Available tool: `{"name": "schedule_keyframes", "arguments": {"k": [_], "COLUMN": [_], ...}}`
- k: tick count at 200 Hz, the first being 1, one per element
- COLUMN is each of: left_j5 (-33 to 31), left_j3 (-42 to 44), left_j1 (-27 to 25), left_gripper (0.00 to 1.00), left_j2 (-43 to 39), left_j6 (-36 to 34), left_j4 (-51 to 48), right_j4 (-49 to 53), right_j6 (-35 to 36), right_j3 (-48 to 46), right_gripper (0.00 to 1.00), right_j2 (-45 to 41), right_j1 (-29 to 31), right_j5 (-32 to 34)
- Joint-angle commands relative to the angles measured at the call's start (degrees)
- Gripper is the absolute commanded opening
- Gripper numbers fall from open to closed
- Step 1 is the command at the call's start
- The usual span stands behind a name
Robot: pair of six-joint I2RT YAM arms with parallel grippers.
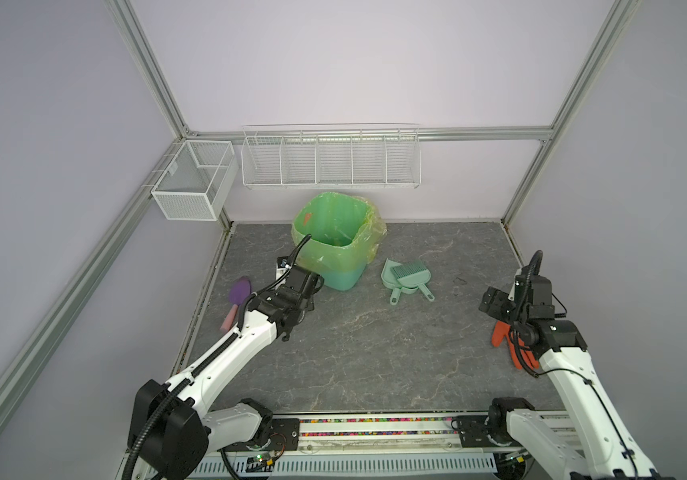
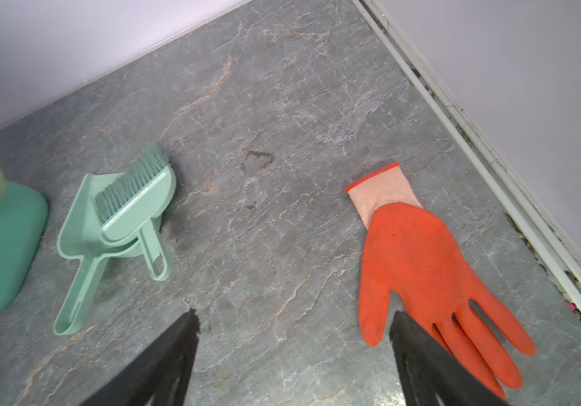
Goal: Sweep away the paper scraps from the table
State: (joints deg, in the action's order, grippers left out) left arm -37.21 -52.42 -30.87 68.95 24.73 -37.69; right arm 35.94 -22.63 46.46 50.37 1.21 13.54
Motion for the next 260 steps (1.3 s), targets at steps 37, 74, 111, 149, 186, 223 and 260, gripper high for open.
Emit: {"name": "schedule_keyframes", "arguments": {"k": [37, 74, 111, 149, 186, 223, 260], "left_j5": [-7.5, -7.1, 0.8, 7.2, 12.3, 17.3, 22.5], "left_j3": [13.4, 22.6, 28.4, 31.8, 28.3, 27.4, 27.1], "left_j1": [6.9, 10.3, 15.5, 23.1, 24.9, 25.2, 26.2], "left_gripper": [1.0, 1.0, 1.0, 1.0, 1.0, 1.0, 1.0], "left_j2": [-3.9, -4.1, -1.9, 3.8, 9.2, 13.5, 17.2], "left_j6": [-9.3, -17.3, -19.1, -17.8, -20.0, -23.2, -24.3], "left_j4": [30.1, 48.1, 61.7, 73.5, 75.2, 78.9, 81.7], "right_j4": [-5.4, -9.4, -15.4, -23.5, -33.9, -43.3, -58.1], "right_j6": [0.3, -0.1, -1.1, -0.9, 0.4, 3.9, 6.8], "right_j3": [-3.2, -5.8, -8.9, -12.4, -16.4, -17.0, -21.6], "right_gripper": [0.88, 0.88, 0.88, 0.88, 0.88, 0.89, 0.88], "right_j2": [0.3, 0.4, 0.6, 2.5, 7.6, 16.2, 19.6], "right_j1": [-0.2, -0.3, -0.2, -0.2, -0.2, -0.3, -0.3], "right_j5": [7.2, 8.9, 8.7, 12.1, 16.4, 19.5, 20.7]}}
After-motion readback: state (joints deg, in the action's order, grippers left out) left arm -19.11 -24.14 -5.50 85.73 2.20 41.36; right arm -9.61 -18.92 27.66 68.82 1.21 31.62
